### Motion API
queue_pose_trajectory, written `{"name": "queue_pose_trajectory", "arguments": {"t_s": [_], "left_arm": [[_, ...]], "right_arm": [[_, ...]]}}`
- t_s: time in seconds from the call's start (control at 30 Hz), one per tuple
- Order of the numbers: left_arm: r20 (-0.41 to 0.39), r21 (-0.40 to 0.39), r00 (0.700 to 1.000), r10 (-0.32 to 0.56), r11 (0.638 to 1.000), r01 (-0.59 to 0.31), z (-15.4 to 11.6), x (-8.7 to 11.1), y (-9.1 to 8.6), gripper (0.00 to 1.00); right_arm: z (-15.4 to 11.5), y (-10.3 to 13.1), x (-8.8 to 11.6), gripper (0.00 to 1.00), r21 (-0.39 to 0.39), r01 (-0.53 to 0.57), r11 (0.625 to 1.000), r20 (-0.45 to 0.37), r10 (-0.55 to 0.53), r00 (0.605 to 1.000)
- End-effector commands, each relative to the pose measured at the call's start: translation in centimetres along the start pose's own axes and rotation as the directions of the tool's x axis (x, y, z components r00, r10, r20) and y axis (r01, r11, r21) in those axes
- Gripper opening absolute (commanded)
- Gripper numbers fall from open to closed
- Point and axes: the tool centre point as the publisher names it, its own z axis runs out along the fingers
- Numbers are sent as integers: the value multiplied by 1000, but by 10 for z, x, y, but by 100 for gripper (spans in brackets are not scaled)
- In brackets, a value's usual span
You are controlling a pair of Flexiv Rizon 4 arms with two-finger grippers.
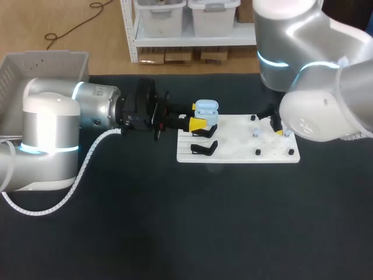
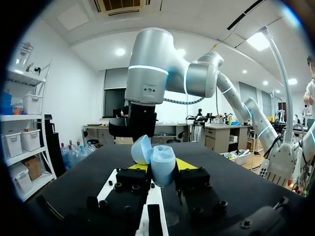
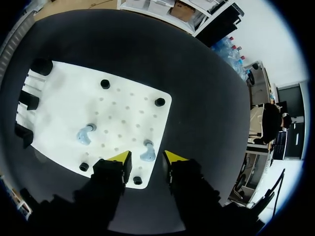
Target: Pick up each earbud case from the left stands, insert the matching earbuds, close the lid, and place the case in the box.
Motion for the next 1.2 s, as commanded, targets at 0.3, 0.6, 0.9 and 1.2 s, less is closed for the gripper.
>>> {"name": "queue_pose_trajectory", "arguments": {"t_s": [0.3,0.6,0.9,1.2], "left_arm": [[0,-5,1000,2,1000,-2,0,0,-1,0],[0,-5,1000,2,1000,-2,0,0,-1,0],[0,-5,1000,2,1000,-2,0,0,-1,0],[0,-5,1000,2,1000,-2,0,0,-1,0]], "right_arm": [[7,-3,3,35,7,-13,1000,5,13,1000],[11,-3,1,32,11,-10,1000,5,10,1000],[14,-2,0,31,16,-5,1000,-1,6,1000],[16,-2,0,15,22,-7,1000,-8,7,1000]]}}
